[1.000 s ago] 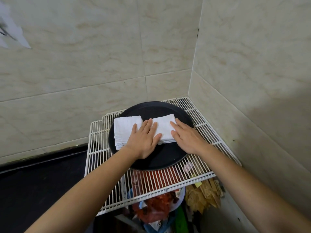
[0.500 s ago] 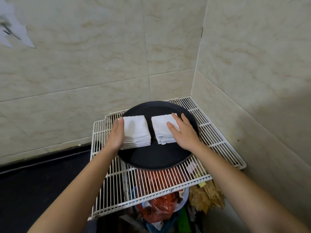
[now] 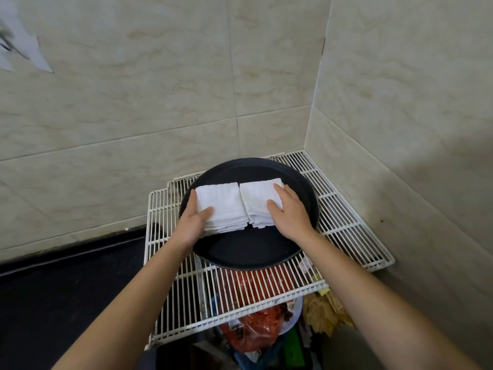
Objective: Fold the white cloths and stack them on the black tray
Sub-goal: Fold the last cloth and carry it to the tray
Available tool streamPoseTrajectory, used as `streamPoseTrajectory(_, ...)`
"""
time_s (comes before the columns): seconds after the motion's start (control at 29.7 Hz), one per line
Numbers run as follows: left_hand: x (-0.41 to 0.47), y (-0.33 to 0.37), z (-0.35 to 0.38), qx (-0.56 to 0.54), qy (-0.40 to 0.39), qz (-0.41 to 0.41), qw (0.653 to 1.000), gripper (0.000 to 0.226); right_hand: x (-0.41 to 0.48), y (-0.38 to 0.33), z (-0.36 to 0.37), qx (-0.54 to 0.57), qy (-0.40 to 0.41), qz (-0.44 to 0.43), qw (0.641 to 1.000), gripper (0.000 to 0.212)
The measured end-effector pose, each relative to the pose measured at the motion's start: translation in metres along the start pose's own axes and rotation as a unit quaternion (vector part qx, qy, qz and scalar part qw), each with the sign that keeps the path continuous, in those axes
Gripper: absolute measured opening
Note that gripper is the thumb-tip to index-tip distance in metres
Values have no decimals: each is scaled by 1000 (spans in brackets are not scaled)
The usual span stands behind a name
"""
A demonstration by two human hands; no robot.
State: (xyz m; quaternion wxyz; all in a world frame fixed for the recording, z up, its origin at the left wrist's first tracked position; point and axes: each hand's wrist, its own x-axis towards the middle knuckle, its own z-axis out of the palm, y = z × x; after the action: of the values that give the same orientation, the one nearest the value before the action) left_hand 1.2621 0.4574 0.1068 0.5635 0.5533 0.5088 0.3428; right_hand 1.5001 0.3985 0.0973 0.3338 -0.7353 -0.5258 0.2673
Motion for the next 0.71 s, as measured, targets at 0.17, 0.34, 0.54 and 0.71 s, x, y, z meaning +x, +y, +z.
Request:
streamPoseTrajectory(0.17,0,-1,-5,-69,12,-5,998,52,-1,-3,-2,32,2,-12,999,54)
streamPoseTrajectory(0.34,-7,4,-4,-113,53,-18,992,63,-5,-7,-3,41,-5,-15,999,54)
streamPoseTrajectory(0.54,-27,8,-25,134,-65,66,987,104,-15,0,-30,19,-56,-43,997,88)
streamPoseTrajectory(0.71,-20,-6,-21,310,21,84,947,114,-13,11,-33,-93,-79,-90,988,94)
